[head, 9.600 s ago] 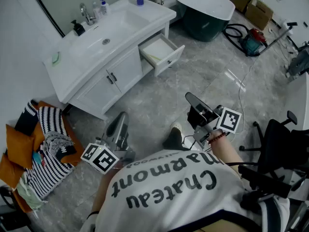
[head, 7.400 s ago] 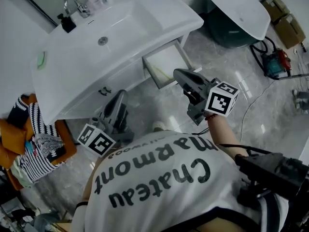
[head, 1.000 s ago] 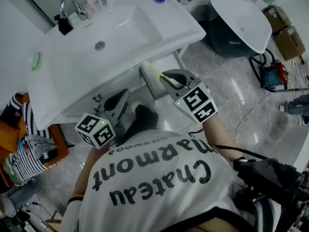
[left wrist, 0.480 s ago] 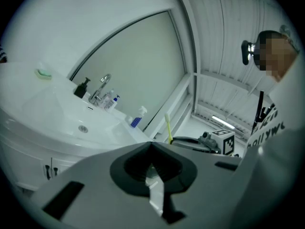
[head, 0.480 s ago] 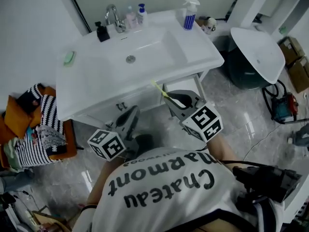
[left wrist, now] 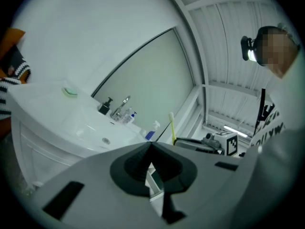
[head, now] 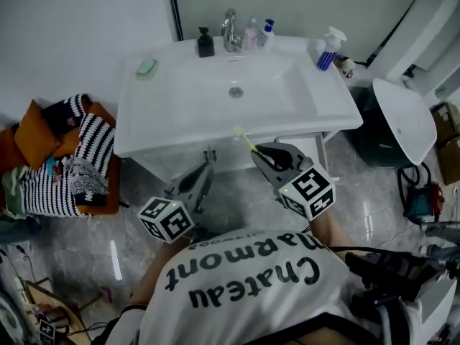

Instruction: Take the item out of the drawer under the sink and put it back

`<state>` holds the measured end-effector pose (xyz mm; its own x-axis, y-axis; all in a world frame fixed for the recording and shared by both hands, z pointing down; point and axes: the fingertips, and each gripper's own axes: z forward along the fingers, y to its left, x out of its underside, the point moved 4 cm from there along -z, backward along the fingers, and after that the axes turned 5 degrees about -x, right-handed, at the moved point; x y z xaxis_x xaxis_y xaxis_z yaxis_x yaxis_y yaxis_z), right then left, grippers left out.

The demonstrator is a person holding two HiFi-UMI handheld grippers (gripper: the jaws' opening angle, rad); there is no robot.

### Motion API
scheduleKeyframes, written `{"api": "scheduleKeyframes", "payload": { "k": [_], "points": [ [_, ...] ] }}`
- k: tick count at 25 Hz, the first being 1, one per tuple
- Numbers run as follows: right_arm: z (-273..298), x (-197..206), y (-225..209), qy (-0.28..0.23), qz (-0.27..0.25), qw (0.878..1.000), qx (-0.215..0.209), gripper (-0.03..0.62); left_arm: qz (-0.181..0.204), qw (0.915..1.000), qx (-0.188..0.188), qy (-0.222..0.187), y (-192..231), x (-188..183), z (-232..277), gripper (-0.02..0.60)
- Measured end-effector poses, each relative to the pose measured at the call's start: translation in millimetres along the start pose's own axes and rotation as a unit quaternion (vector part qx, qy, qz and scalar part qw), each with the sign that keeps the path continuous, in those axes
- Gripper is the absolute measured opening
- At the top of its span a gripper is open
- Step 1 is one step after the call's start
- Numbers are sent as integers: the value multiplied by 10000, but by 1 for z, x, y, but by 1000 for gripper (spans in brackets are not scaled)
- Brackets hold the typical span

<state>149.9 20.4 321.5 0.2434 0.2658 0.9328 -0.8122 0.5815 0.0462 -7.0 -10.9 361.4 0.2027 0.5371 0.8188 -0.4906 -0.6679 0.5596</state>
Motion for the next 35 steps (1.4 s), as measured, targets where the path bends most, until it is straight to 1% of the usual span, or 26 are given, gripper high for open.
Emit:
{"api": "scheduleKeyframes", "payload": {
  "k": [3, 7, 10, 19, 28, 32, 35],
  "points": [
    [32, -17, 22, -33, -107, 9998, -170, 48, -65, 9997, -228, -92, 27, -15, -32, 8],
    [73, -34, 50, 30, -220, 9992, -320, 48, -126, 9988, -434, -198, 59, -34, -72, 8],
    [99, -46, 66, 36, -363, 9988, -339, 48, -77, 9980, -562, -267, 81, -47, -96, 8],
    [166, -73, 104, -22, -486, 9982, -358, 48, -55, 9952, -807, -551, 138, -79, -157, 8],
    [206, -76, 123, -40, -505, 9977, -452, 48, -89, 9897, -1156, -839, 166, -87, -196, 8],
    [217, -87, 122, -191, -538, 9972, -473, 48, -133, 9878, -1274, -881, 173, -92, -207, 8],
    [224, -90, 124, -199, -479, 9974, -499, 48, -154, 9853, -1443, -903, 178, -91, -218, 8]
  ]
}}
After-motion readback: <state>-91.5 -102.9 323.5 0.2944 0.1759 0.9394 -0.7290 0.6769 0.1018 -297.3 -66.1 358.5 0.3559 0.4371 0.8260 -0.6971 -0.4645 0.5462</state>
